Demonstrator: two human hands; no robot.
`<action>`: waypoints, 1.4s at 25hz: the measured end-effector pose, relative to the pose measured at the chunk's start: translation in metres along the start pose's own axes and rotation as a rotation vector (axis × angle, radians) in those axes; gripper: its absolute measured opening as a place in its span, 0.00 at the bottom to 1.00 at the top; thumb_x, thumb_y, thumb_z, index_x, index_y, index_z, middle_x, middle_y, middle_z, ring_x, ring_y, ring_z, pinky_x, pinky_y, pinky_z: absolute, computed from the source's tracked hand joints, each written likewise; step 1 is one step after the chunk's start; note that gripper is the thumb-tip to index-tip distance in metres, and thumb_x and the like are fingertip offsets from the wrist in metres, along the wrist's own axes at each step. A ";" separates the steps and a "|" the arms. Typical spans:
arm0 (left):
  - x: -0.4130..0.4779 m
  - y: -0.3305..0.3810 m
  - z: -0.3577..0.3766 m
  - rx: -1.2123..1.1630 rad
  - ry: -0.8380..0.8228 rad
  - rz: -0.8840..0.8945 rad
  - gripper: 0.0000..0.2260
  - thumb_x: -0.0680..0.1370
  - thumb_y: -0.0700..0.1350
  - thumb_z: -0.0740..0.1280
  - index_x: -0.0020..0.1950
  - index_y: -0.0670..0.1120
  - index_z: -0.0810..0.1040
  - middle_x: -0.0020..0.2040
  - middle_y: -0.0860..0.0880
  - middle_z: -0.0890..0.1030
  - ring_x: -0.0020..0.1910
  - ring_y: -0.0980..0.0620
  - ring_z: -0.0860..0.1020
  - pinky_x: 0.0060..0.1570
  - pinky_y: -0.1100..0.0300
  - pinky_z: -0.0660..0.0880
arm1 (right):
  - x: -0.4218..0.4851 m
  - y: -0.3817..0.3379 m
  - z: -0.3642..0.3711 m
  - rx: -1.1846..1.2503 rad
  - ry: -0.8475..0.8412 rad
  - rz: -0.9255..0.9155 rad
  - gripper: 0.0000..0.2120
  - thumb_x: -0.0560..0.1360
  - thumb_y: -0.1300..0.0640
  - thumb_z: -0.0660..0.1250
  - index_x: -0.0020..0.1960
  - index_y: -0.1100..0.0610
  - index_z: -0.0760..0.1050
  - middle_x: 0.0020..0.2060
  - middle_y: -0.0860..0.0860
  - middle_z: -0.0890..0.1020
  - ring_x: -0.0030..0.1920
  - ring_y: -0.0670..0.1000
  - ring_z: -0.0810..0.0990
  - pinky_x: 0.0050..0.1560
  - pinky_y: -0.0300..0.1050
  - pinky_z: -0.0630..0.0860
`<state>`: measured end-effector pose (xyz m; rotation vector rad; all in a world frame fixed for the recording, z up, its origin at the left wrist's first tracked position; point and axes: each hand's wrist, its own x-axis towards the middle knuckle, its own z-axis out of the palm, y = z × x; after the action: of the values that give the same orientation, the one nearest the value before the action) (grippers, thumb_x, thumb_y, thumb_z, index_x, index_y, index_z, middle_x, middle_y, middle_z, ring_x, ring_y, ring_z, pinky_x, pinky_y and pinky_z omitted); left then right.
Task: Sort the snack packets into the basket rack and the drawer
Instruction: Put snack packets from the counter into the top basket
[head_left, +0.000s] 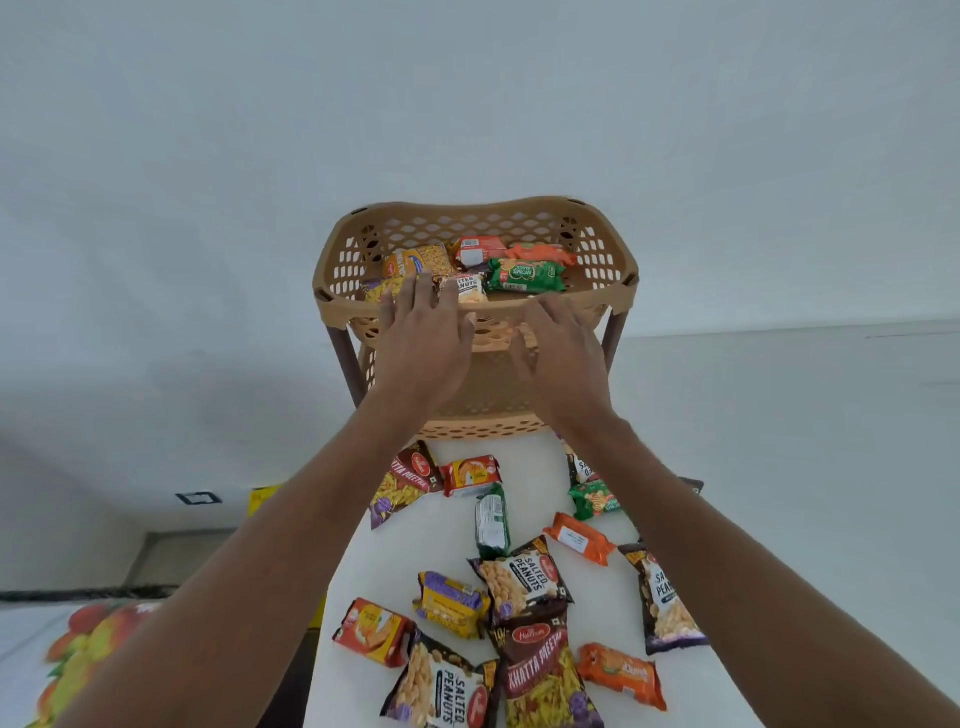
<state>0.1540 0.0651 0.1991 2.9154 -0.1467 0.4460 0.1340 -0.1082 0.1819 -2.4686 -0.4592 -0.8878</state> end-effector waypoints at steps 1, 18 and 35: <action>-0.004 -0.004 0.005 0.031 0.015 0.014 0.26 0.88 0.56 0.52 0.85 0.47 0.59 0.85 0.41 0.59 0.86 0.41 0.53 0.84 0.39 0.49 | -0.023 -0.002 0.008 -0.004 -0.039 0.031 0.07 0.81 0.56 0.62 0.57 0.54 0.77 0.55 0.50 0.80 0.57 0.50 0.77 0.57 0.46 0.75; -0.005 -0.023 0.061 0.094 0.383 0.103 0.32 0.86 0.63 0.53 0.84 0.44 0.61 0.83 0.40 0.63 0.83 0.38 0.60 0.81 0.38 0.55 | -0.147 -0.008 0.120 0.069 -0.924 0.696 0.40 0.77 0.51 0.73 0.80 0.58 0.53 0.65 0.60 0.76 0.64 0.61 0.79 0.59 0.53 0.78; 0.003 -0.028 0.076 0.081 0.499 0.137 0.30 0.86 0.60 0.55 0.83 0.44 0.61 0.81 0.41 0.66 0.82 0.39 0.62 0.83 0.40 0.52 | 0.115 0.011 -0.070 0.503 -0.122 0.491 0.25 0.70 0.49 0.81 0.62 0.52 0.75 0.45 0.46 0.83 0.42 0.43 0.84 0.35 0.36 0.81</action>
<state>0.1820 0.0766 0.1239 2.7734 -0.2581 1.2027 0.1875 -0.1377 0.3023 -2.0334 -0.0834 -0.3641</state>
